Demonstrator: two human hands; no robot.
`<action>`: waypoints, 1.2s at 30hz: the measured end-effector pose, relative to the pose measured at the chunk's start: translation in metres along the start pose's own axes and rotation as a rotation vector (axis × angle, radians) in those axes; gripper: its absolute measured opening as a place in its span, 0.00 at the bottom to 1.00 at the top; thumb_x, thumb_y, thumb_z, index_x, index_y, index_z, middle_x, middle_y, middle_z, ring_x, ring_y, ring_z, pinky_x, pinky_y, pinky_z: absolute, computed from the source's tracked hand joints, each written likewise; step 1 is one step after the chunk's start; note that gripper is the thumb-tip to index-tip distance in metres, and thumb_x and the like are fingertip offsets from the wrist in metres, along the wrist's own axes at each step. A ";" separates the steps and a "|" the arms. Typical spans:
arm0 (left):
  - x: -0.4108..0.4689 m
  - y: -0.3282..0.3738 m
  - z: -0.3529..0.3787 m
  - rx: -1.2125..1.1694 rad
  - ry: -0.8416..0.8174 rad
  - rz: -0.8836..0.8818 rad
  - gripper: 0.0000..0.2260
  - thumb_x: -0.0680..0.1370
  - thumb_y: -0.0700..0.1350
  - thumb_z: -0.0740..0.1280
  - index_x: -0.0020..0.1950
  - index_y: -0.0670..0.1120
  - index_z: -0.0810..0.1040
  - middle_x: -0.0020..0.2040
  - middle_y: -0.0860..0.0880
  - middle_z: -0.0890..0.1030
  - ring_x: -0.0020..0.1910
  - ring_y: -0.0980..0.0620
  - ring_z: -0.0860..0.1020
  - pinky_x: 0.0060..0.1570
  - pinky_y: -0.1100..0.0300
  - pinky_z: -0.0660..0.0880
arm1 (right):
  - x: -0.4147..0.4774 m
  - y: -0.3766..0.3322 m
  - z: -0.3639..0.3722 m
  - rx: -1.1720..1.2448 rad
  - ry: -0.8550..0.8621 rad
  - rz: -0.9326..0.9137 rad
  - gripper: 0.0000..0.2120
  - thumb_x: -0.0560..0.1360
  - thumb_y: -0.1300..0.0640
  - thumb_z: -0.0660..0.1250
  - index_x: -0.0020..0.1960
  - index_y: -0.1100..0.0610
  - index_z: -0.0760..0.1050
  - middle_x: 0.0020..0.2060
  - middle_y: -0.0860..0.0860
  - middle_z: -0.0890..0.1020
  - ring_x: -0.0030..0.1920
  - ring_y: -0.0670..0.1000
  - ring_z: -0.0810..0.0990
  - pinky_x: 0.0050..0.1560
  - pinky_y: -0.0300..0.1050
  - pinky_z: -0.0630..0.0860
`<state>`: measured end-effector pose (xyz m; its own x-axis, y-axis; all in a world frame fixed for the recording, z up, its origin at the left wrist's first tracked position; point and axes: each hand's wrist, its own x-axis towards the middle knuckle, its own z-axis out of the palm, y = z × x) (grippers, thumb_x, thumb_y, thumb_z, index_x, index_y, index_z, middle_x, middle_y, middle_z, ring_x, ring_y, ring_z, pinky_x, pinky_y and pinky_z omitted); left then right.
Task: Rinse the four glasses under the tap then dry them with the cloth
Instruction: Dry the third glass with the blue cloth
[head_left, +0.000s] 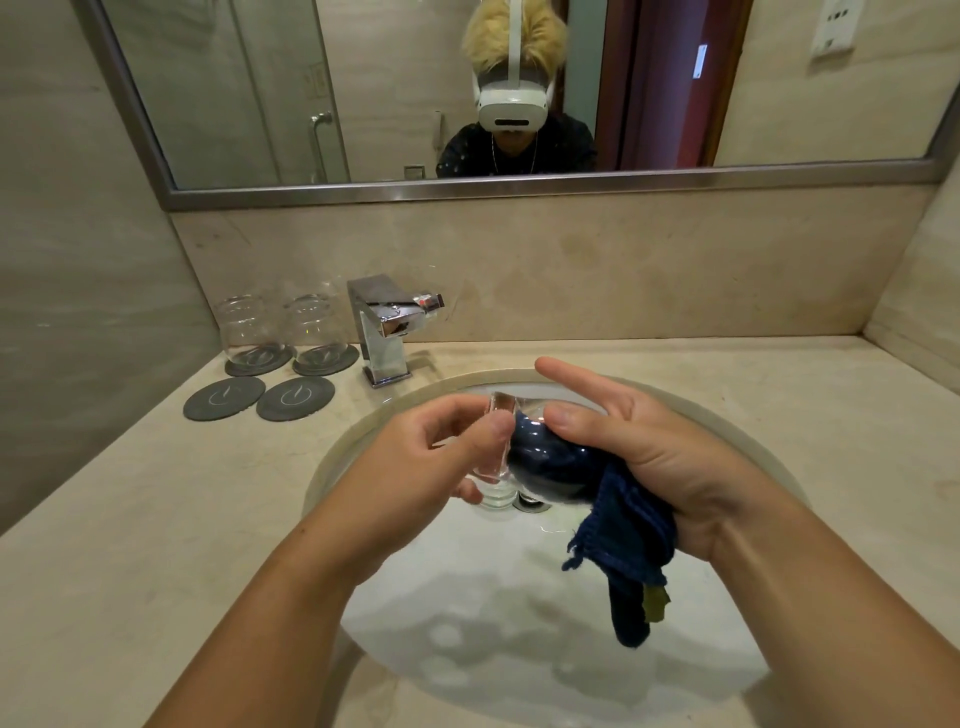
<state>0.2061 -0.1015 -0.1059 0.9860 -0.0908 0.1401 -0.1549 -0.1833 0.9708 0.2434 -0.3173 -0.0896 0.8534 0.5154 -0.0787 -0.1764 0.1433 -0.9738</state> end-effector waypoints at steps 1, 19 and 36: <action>0.000 0.000 0.000 -0.001 -0.002 0.018 0.16 0.75 0.60 0.71 0.60 0.56 0.85 0.54 0.45 0.86 0.47 0.53 0.83 0.48 0.57 0.80 | 0.000 0.000 0.000 0.000 -0.002 -0.005 0.36 0.71 0.56 0.79 0.77 0.46 0.71 0.58 0.60 0.88 0.60 0.58 0.87 0.56 0.44 0.84; -0.002 0.003 0.004 -0.035 0.020 -0.031 0.19 0.75 0.61 0.69 0.64 0.58 0.82 0.55 0.53 0.87 0.51 0.57 0.84 0.51 0.56 0.83 | 0.001 0.000 -0.006 -0.016 0.000 0.022 0.36 0.70 0.53 0.78 0.76 0.46 0.73 0.61 0.59 0.87 0.62 0.58 0.86 0.66 0.52 0.77; -0.002 0.003 0.004 -0.061 -0.012 -0.022 0.19 0.76 0.58 0.69 0.67 0.57 0.81 0.61 0.55 0.86 0.58 0.57 0.84 0.55 0.55 0.81 | 0.001 -0.001 -0.005 0.017 0.050 0.001 0.35 0.68 0.51 0.76 0.74 0.48 0.76 0.59 0.56 0.88 0.56 0.55 0.88 0.54 0.44 0.84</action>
<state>0.2037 -0.1059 -0.1037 0.9881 -0.0995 0.1170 -0.1291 -0.1249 0.9837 0.2466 -0.3213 -0.0903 0.8764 0.4729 -0.0908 -0.1855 0.1575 -0.9699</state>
